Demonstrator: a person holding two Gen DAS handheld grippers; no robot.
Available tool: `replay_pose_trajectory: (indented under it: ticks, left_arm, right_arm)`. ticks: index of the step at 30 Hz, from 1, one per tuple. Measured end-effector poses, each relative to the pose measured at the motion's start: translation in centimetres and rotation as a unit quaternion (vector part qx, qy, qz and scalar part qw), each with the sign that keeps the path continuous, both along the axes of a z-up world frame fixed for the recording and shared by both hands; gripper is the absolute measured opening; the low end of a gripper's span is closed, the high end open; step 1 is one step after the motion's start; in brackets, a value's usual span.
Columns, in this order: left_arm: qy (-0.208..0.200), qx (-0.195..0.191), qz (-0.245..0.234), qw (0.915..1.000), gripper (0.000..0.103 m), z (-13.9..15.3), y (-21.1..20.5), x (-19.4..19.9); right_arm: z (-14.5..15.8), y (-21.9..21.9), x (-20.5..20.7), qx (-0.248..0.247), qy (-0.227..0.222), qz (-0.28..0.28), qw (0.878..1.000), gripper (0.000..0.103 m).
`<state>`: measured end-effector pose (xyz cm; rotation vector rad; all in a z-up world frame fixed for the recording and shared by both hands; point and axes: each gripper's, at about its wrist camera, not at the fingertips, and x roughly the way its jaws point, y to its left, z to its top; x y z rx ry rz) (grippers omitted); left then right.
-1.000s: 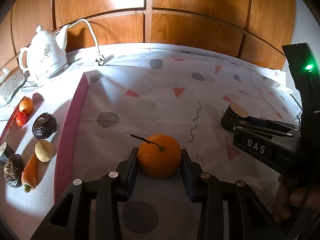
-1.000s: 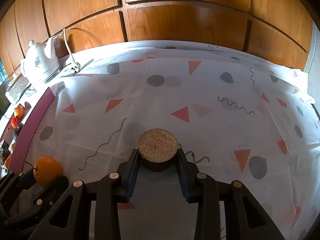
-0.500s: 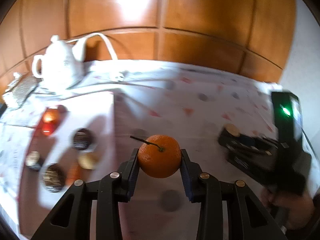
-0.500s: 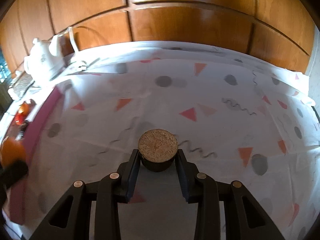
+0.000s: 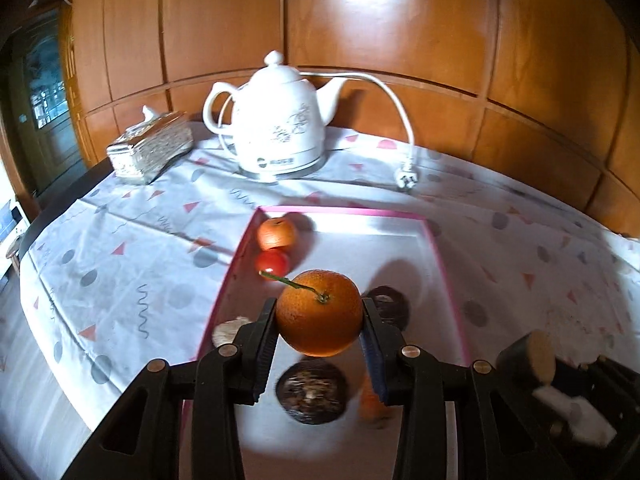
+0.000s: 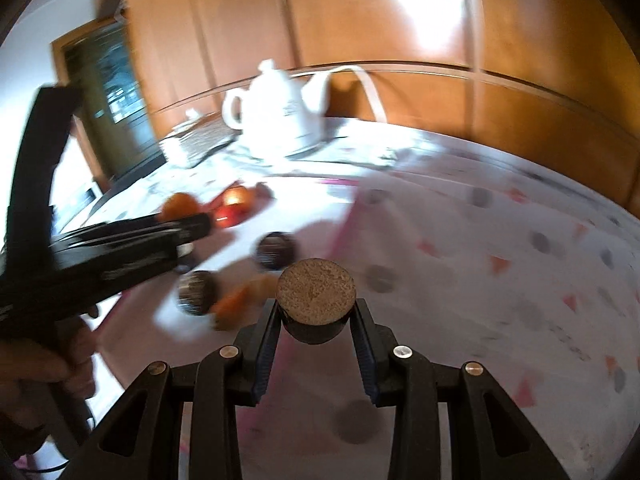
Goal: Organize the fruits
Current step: 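Place the mandarin in the tray with left tool while right tool lowers the slice there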
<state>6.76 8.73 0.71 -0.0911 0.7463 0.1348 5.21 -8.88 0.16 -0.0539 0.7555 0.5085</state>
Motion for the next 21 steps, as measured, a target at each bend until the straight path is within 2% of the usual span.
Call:
replay_pose_trajectory:
  ticks: [6, 9, 16, 21]
  left_arm:
    - [-0.009, -0.002, 0.009, 0.9999, 0.043, 0.0, 0.8, -0.3]
    - [-0.016, -0.006, 0.015, 0.9998, 0.054, 0.3, 1.2, -0.4]
    - [-0.023, -0.01, 0.021, 0.9995, 0.058, 0.7, 1.7, -1.2]
    - [-0.03, -0.014, 0.028, 0.9991, 0.067, 1.1, 1.9, -2.2]
  right_arm:
    - [-0.4, 3.4, -0.7, -0.015, 0.001, 0.04, 0.999, 0.036]
    - [-0.8, 4.3, -0.8, -0.019, 0.006, 0.052, 0.998, 0.036]
    - [-1.5, 4.6, -0.5, -0.023, 0.018, 0.04, 0.999, 0.038]
    - [-1.0, 4.4, -0.6, -0.011, 0.015, 0.03, 0.999, 0.039]
